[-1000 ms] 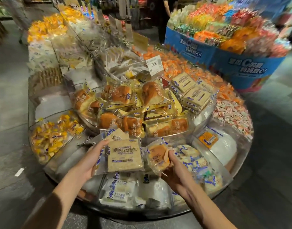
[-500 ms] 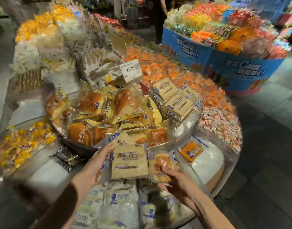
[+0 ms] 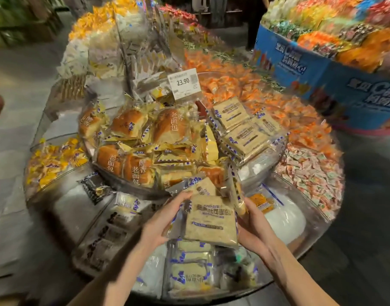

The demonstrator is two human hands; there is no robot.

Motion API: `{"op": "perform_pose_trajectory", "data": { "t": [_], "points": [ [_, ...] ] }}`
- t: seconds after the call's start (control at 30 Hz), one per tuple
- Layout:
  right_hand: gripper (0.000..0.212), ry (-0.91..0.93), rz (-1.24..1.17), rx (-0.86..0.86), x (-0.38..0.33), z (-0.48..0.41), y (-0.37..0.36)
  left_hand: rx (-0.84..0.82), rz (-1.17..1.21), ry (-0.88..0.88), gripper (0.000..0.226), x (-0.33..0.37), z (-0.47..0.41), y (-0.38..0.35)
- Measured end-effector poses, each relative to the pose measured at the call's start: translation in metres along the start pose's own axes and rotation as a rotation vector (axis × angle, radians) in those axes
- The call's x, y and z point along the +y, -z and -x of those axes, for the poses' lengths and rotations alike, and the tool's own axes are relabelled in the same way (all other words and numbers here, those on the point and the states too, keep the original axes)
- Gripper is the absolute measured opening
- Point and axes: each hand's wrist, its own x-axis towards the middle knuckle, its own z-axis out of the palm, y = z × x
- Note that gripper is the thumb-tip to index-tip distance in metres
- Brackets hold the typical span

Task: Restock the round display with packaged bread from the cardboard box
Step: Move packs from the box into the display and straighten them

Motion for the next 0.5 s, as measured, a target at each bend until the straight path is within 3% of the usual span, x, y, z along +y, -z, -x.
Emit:
{"op": "perform_pose_trajectory", "data": {
  "t": [0.07, 0.1, 0.2, 0.3, 0.5],
  "points": [
    [0.067, -0.012, 0.009, 0.004, -0.004, 0.003, 0.001, -0.037, 0.078, 0.007, 0.081, 0.000, -0.007, -0.005],
    [0.074, -0.018, -0.005, 0.011, -0.007, 0.005, 0.001, -0.049, 0.110, 0.042, 0.088, -0.001, -0.018, -0.007],
    [0.067, -0.007, -0.025, 0.067, -0.010, 0.011, 0.010, -0.037, 0.070, 0.072, 0.074, 0.006, -0.040, -0.024],
    [0.050, 0.022, -0.035, 0.160, -0.009, 0.019, 0.023, -0.034, -0.055, 0.002, 0.117, 0.008, -0.053, -0.041],
    [0.045, 0.081, -0.127, 0.353, -0.023, 0.033, 0.057, -0.119, -0.034, -0.131, 0.107, 0.003, -0.052, -0.071]
  ]
}}
